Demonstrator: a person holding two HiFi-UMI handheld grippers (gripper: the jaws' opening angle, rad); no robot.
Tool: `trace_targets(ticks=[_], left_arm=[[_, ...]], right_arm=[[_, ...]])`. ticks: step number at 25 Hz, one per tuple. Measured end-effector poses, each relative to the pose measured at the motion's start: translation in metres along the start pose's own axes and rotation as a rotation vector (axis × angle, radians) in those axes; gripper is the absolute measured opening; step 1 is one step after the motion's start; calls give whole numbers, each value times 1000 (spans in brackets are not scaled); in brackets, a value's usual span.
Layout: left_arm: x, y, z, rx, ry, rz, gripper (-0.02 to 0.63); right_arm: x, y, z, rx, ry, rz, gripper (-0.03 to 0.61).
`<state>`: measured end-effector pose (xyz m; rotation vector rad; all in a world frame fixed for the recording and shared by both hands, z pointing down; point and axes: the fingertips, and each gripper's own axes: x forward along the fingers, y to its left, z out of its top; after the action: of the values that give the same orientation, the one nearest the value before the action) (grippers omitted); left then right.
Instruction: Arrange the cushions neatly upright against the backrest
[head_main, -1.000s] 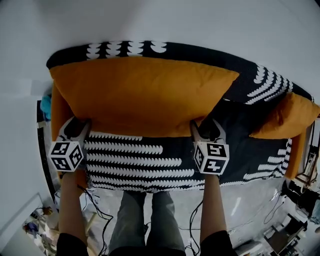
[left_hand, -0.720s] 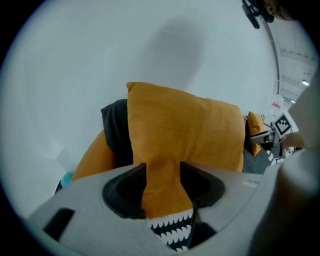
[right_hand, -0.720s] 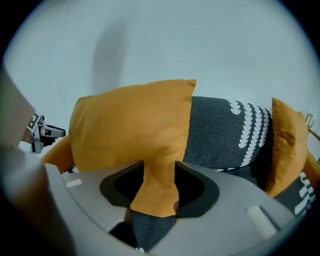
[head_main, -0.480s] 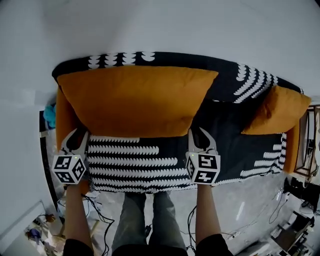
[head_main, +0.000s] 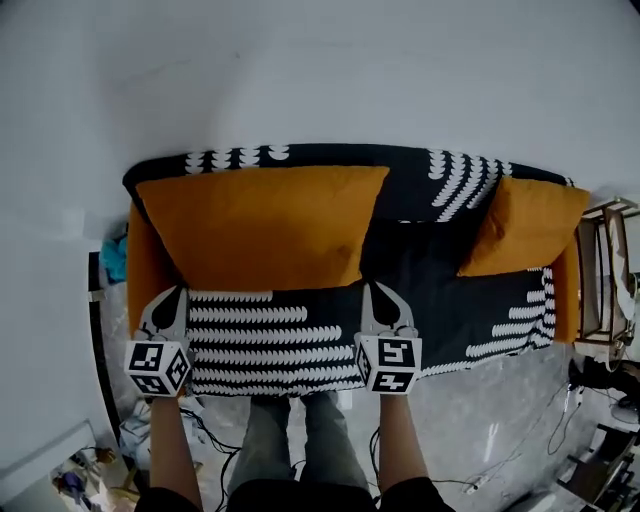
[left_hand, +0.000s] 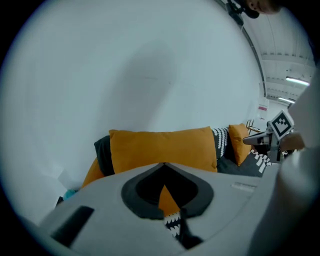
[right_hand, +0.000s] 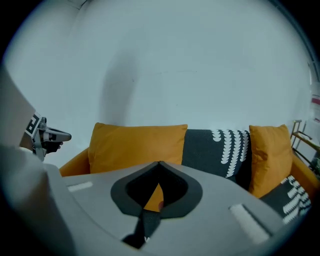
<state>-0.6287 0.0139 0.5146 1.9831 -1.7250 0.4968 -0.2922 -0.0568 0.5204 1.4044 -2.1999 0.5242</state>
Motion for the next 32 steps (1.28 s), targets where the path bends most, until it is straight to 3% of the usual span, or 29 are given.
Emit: trace_targets(ticks=[11, 16, 22, 32], left_arm=[[-52, -58, 83, 92, -99, -39, -2], [-78, -70, 123, 94, -152, -31, -2], [-105, -77, 168, 24, -254, -30, -2], [-146, -105, 208, 84, -309, -52, -2]], right_arm=[[-82, -12, 70, 6, -106, -28, 12], [-113, -8, 109, 1, -155, -17, 12], [-138, 6, 143, -36, -196, 14, 12], [-180, 14, 189, -44, -278, 20, 12]])
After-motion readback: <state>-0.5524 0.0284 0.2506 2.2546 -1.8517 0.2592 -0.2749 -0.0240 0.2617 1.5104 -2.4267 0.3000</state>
